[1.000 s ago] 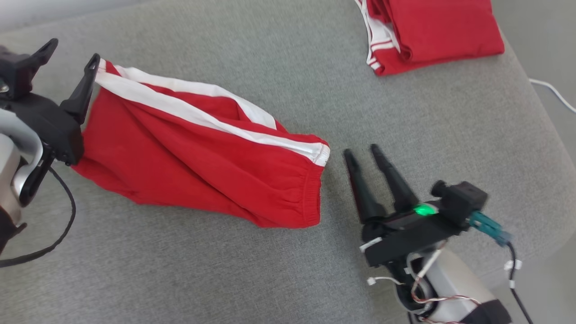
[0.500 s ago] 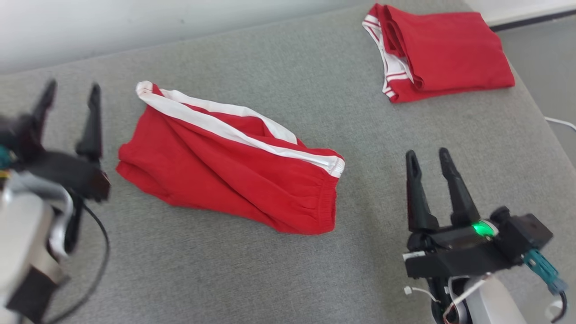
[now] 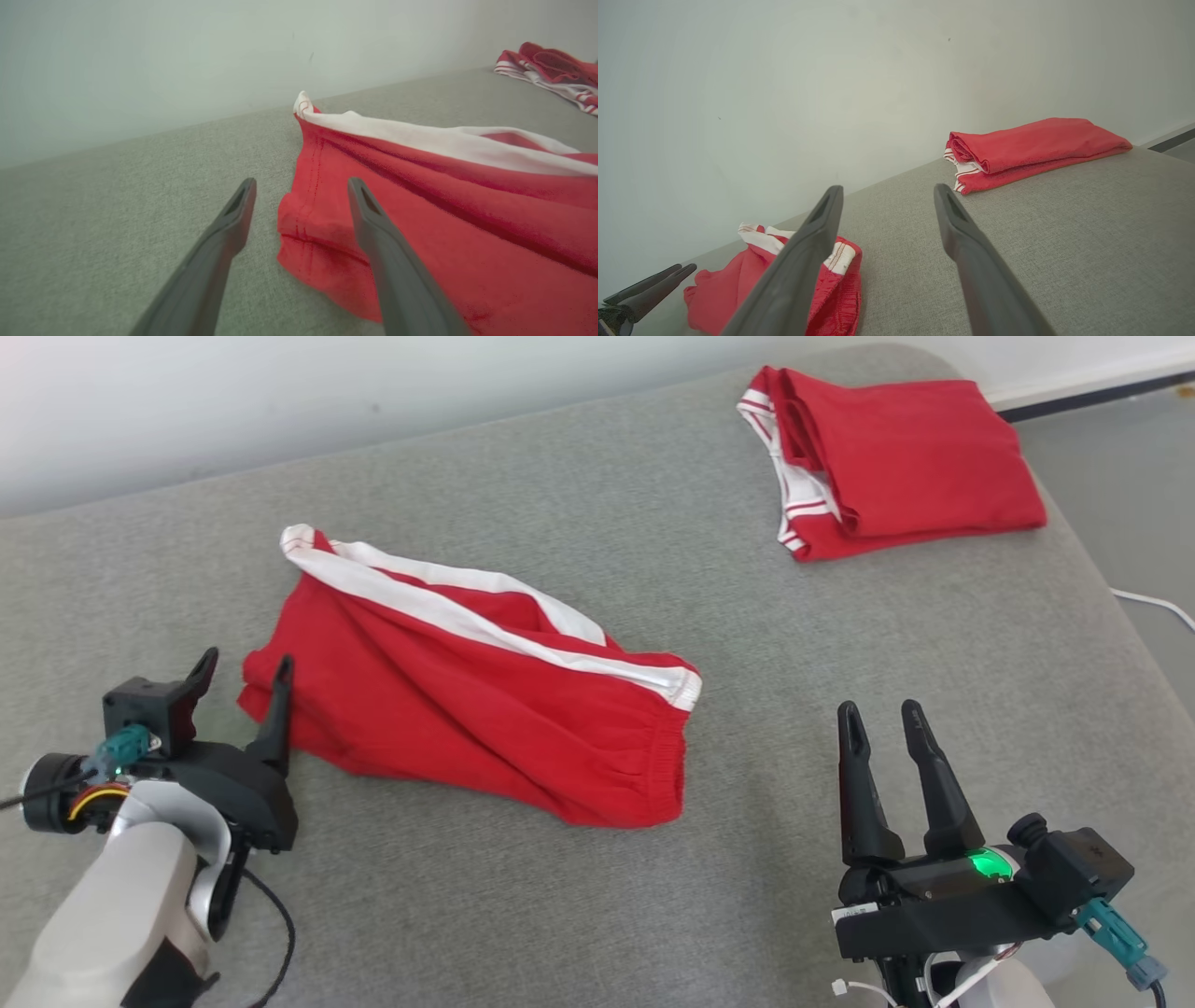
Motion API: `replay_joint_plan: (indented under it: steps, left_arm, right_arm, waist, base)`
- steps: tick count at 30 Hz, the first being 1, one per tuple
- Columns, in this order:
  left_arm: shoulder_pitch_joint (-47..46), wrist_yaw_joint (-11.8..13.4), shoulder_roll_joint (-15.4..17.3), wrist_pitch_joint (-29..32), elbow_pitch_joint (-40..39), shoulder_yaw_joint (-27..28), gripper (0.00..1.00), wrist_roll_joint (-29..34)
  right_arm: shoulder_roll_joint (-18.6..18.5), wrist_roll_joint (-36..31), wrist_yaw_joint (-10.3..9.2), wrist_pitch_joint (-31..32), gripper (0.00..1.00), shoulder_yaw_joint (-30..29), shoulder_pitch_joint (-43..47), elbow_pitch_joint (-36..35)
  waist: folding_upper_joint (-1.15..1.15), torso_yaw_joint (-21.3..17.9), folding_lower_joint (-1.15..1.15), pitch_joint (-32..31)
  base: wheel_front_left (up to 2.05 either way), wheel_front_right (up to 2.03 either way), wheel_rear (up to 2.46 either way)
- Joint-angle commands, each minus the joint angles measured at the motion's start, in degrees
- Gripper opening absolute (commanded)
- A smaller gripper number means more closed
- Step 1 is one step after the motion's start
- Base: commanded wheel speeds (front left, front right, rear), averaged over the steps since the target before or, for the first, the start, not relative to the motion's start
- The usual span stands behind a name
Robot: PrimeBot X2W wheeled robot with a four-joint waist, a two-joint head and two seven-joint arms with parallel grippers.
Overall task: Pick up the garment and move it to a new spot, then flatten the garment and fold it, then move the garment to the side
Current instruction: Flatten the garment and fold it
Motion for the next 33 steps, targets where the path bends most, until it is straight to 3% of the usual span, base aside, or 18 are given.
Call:
replay_joint_plan:
  steps: [1, 12, 13, 15, 26, 33]
  left_arm:
    - [-1.38, -0.52, -0.30, 0.52, 2.36, -0.25, 1.00, 0.06]
    - [-6.62, -1.49, -2.44, 7.73, 18.43, -3.01, 1.00, 0.63]
    - [-6.87, -1.73, -2.75, 8.25, 19.21, -3.06, 0.89, 0.30]
    - [-7.22, -1.95, -3.34, 8.84, 20.27, -3.32, 0.00, 0.19]
    - [-6.46, -3.26, -5.83, 4.23, 20.85, -3.55, 0.00, -1.11]
    - [-0.72, -2.85, -7.52, 0.41, 17.89, -1.73, 0.00, -3.25]
  right_arm:
    - [0.15, 0.41, -0.16, -0.04, 1.00, 0.16, 0.12, 0.08]
    - [0.18, 1.30, -0.16, -0.03, 1.00, -0.21, 0.70, 0.44]
    - [0.18, 1.32, -0.16, -0.03, 1.00, -0.33, 0.82, 0.46]
    - [0.18, 1.42, -0.16, -0.03, 1.00, -0.49, 0.76, 0.54]
    - [0.16, 0.74, -0.16, -0.03, 1.00, -0.89, 2.04, 0.42]
    - [0.16, 0.62, -0.16, -0.03, 1.00, -1.43, 3.51, 1.08]
  waist:
    - [0.00, -0.99, 0.00, 0.35]
    - [0.00, -3.14, 0.00, 0.59]
    - [0.00, -3.05, 0.00, 0.45]
    - [0.00, -2.75, 0.00, 0.11]
    - [0.00, 0.52, 0.00, -3.07]
    - [0.00, 3.30, 0.00, -5.61]
  base:
    - [0.00, 0.00, 0.00]
    - [0.00, 0.00, 0.00]
    - [0.00, 0.00, 0.00]
    - [0.00, 0.00, 0.00]
    - [0.00, 0.00, 0.00]
    - [0.00, 0.00, 0.00]
